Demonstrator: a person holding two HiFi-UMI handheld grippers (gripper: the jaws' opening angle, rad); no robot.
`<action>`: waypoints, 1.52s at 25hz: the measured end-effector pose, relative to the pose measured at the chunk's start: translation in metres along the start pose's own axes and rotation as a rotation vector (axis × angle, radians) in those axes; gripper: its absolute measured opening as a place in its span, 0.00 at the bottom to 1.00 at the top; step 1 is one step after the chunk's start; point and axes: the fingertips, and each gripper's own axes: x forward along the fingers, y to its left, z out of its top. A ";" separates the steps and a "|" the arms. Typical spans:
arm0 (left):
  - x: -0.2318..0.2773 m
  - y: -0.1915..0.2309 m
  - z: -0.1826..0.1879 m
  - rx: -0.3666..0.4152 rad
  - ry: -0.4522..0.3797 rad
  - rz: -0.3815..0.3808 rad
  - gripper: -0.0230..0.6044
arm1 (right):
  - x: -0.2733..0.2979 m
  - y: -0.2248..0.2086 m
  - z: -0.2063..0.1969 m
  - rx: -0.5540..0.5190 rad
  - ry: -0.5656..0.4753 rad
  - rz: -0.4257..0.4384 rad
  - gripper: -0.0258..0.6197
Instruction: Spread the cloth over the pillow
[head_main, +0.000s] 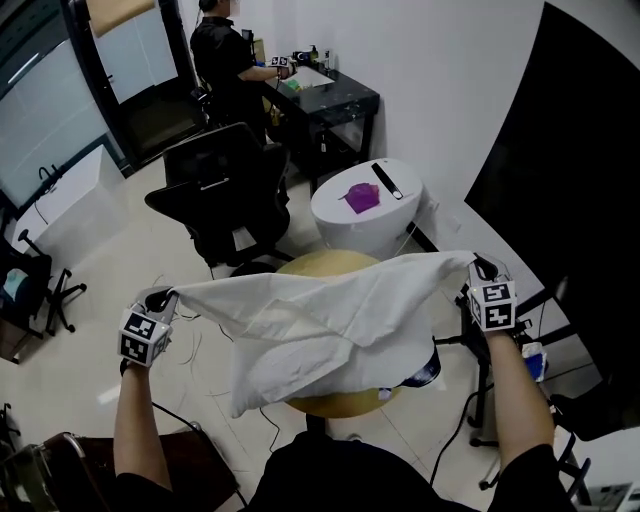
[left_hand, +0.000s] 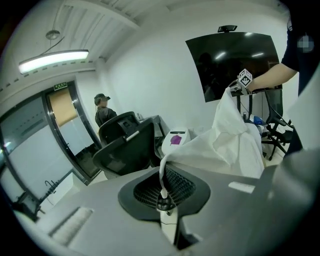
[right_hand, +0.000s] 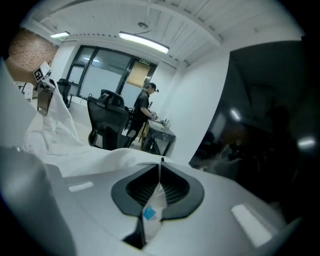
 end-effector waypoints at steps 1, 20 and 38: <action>0.003 -0.004 -0.006 -0.007 0.008 -0.007 0.04 | 0.007 0.006 -0.018 0.017 0.031 0.012 0.06; 0.009 0.000 -0.005 0.012 0.013 -0.008 0.04 | -0.020 0.061 -0.042 -0.007 0.011 -0.029 0.28; 0.018 -0.009 0.002 0.020 0.017 -0.018 0.04 | -0.037 0.321 -0.088 -0.255 0.113 0.438 0.29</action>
